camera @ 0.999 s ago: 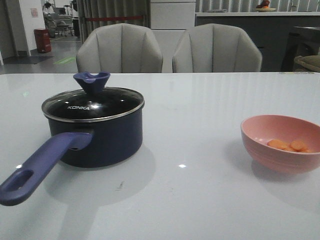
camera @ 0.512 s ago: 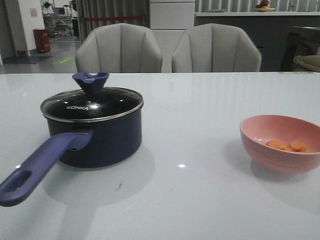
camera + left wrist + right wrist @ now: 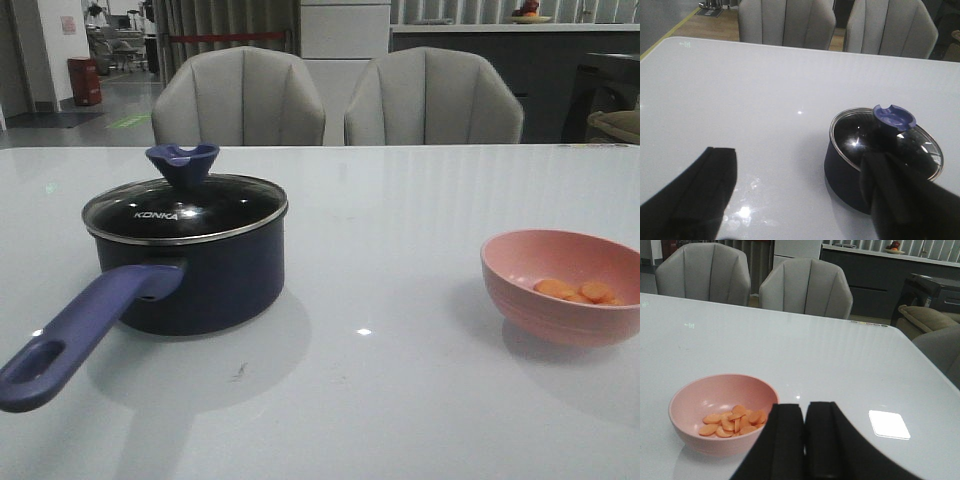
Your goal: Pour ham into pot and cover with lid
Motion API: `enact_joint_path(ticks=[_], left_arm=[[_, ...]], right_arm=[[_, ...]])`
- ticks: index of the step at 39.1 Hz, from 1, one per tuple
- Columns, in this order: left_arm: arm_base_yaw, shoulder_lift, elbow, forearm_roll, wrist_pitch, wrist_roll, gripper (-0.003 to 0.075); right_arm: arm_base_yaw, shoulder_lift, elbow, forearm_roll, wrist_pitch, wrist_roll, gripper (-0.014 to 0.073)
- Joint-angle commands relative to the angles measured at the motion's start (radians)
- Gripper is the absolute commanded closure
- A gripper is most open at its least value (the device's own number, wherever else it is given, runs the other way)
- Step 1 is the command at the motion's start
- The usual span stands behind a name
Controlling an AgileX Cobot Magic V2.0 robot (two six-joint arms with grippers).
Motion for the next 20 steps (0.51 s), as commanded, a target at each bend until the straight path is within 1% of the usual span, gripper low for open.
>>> enact_joint_path(ticks=[1,4,9,14,20], left_arm=[[-0.008,0.015,-0.036,-0.001,-0.069,-0.008,0.0115],[-0.008,0.020,-0.050,-0.001,-0.051,-0.008,0.0115],[-0.015,0.078,-0.144,0.001,0.044,-0.008,0.0115],[-0.060,0.196,-0.266,0.005,0.145,-0.008,0.0114],[-0.113,0.380,-0.400,0.072,0.253,-0.008,0.0113]], right_arm=[[-0.007,-0.020,-0.005,-0.013,-0.076,0.001,0.0451],[-0.007,-0.020,-0.005,-0.013,-0.076,0.001,0.0451],[-0.007,-0.020,-0.005,-0.013,-0.076,0.001,0.0451],[-0.007,-0.020,-0.005,-0.013,-0.076,0.001,0.0451],[-0.007,-0.020,-0.005,-0.013,-0.076,0.001,0.0451]])
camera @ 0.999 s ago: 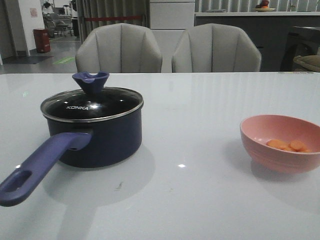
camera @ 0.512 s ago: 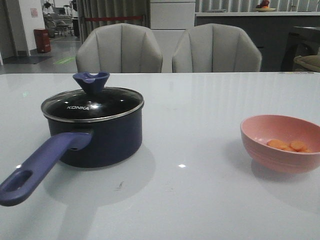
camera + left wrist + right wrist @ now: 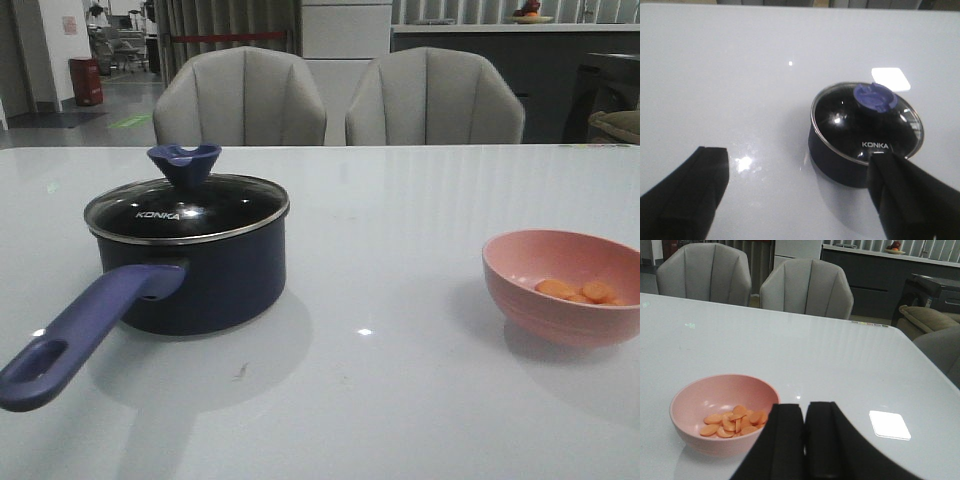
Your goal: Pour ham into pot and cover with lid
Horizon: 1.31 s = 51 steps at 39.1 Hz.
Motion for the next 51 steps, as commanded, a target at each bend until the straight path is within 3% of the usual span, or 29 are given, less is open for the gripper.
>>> enact_joint_path(ticks=[1,16,25,39,51], left_arm=[[-0.028,0.120,-0.100,0.025,0.007,-0.008,0.0113],[-0.038,0.506,-0.421,-0.005,0.166,-0.008,0.0113],[-0.112,0.688,-0.632,-0.004,0.288,-0.010,0.0113],[-0.277,0.935,-0.881,0.256,0.456,-0.261,0.0113],[-0.311,1.099,-1.037,0.162,0.556,-0.272,0.0113]], right_arm=[[-0.007,-0.020,-0.005,-0.013,-0.076,0.001,0.0451],[-0.007,-0.020,-0.005,-0.013,-0.076,0.001,0.0451],[-0.007,-0.020,-0.005,-0.013,-0.076,0.001,0.0451],[-0.007,-0.020,-0.005,-0.013,-0.076,0.001,0.0451],[-0.007,-0.020,-0.005,-0.013,-0.076,0.001,0.0451]])
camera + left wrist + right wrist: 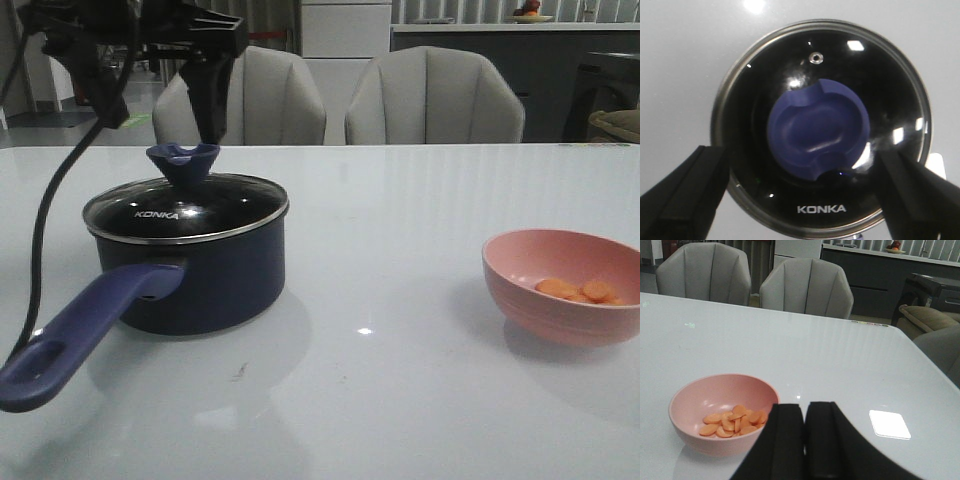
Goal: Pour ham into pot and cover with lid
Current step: 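Lower the left gripper onto the purple lid knob and grasp it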
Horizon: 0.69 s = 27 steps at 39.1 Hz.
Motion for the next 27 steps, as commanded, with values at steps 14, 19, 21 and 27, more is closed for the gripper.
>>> enact_joint_path(ticks=[14,19,21,27], left_arm=[[0.014,0.044,-0.144,-0.030,0.045,-0.093,0.0113],[0.014,0.060,-0.154,-0.035,0.047,-0.102,0.0113],[0.019,0.065,-0.154,-0.037,0.047,-0.118,0.0113],[0.042,0.082,-0.154,-0.090,0.047,-0.124,0.0113]], right_arm=[[-0.007,-0.020,-0.005,-0.013,-0.076,0.001,0.0451],[-0.007,-0.020,-0.005,-0.013,-0.076,0.001,0.0451],[-0.007,-0.020,-0.005,-0.013,-0.076,0.001,0.0451],[-0.007,-0.020,-0.005,-0.013,-0.076,0.001,0.0451]])
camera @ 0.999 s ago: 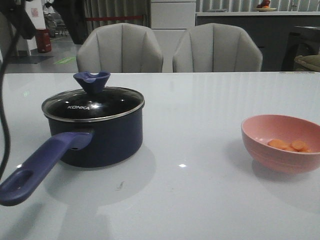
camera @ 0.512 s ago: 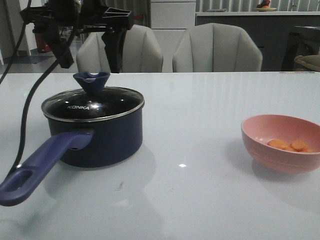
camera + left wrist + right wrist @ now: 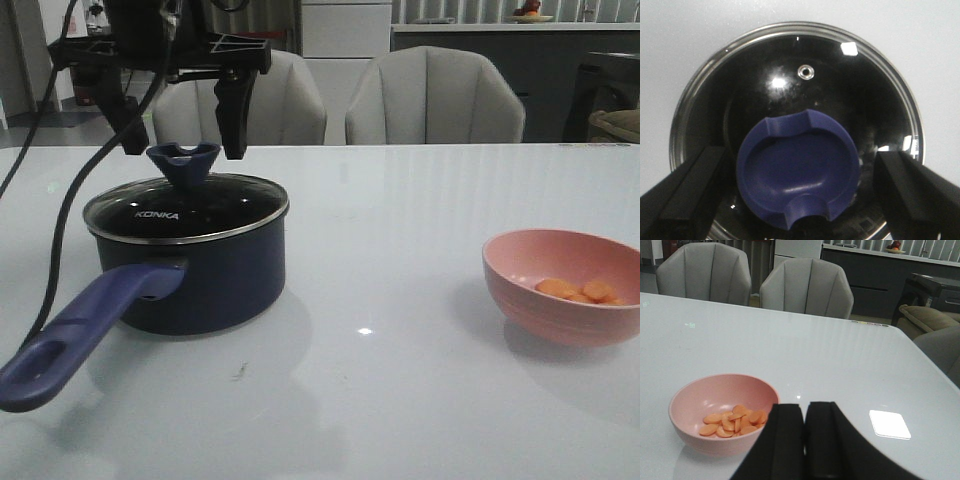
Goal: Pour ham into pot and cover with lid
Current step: 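Lower the left gripper onto the purple lid knob and grasp it, then lift the glass lid off the pot with the left gripper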
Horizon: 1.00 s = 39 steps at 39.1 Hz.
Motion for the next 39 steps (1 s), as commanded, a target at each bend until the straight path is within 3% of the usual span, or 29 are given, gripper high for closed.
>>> enact_joint_path(ticks=[1,20,32,39], left_arm=[[0.021,-0.040,-0.030,-0.033,-0.020,-0.017,0.0113],[0.025,-0.017,-0.032,-0.051,-0.040,-0.007,0.0120],[0.025,-0.017,-0.032,-0.051,-0.036,-0.006,0.0328],[0.025,-0.017,-0.032,-0.051,-0.036,-0.006,0.0347]], right_arm=[[-0.007,-0.020,-0.005,-0.013,-0.076,0.001,0.0451],[-0.007,-0.020,-0.005,-0.013,-0.076,0.001,0.0451],[-0.007,-0.020,-0.005,-0.013,-0.076,0.001,0.0451],[-0.007,-0.020,-0.005,-0.013,-0.076,0.001,0.0451]])
